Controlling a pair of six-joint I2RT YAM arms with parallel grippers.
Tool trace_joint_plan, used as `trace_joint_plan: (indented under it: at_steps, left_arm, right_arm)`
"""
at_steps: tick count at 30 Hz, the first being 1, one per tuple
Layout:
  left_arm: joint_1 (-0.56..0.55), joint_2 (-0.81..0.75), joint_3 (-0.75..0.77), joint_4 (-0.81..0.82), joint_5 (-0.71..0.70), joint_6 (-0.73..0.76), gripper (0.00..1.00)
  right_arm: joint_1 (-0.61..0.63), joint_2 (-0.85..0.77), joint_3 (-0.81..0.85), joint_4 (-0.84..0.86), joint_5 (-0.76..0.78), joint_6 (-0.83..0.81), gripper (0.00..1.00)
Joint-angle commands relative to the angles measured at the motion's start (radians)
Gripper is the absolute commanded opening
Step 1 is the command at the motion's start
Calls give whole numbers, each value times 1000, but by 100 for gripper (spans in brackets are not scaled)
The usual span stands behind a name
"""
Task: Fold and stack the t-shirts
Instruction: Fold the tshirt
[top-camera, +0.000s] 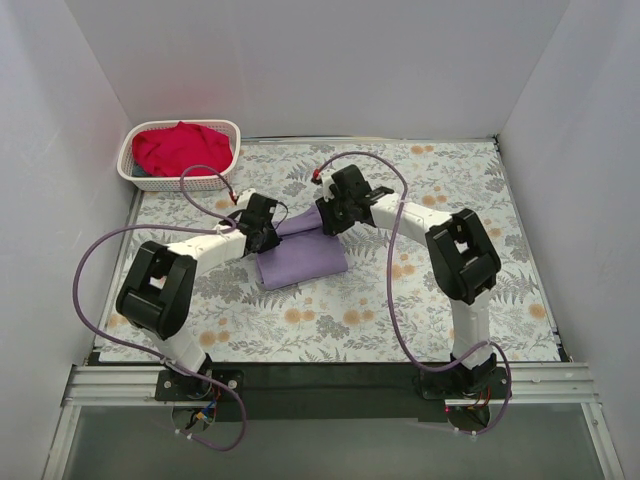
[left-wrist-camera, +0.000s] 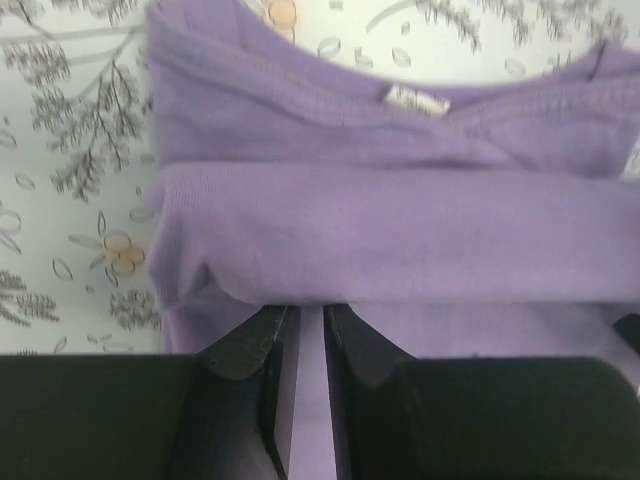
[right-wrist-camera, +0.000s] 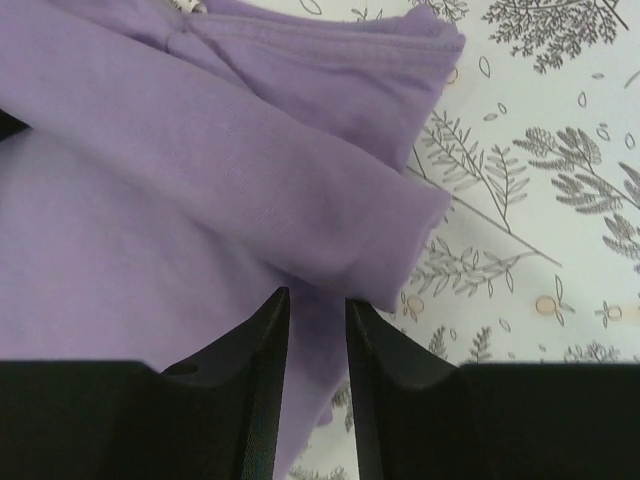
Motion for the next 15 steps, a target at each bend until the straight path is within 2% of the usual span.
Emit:
trace_joint_plan:
  at_steps: [1, 10, 15]
  left_arm:
    - [46, 24, 71, 21, -42, 10, 17]
    - [148, 76, 106, 38, 12, 0, 19]
    - [216, 133, 130, 56, 122, -4, 24]
  right_arm:
    - [4, 62, 100, 22, -21, -14, 30]
    - [-7, 179, 267, 38, 21, -25, 32]
    - [-39, 194, 296, 88, -73, 53, 35]
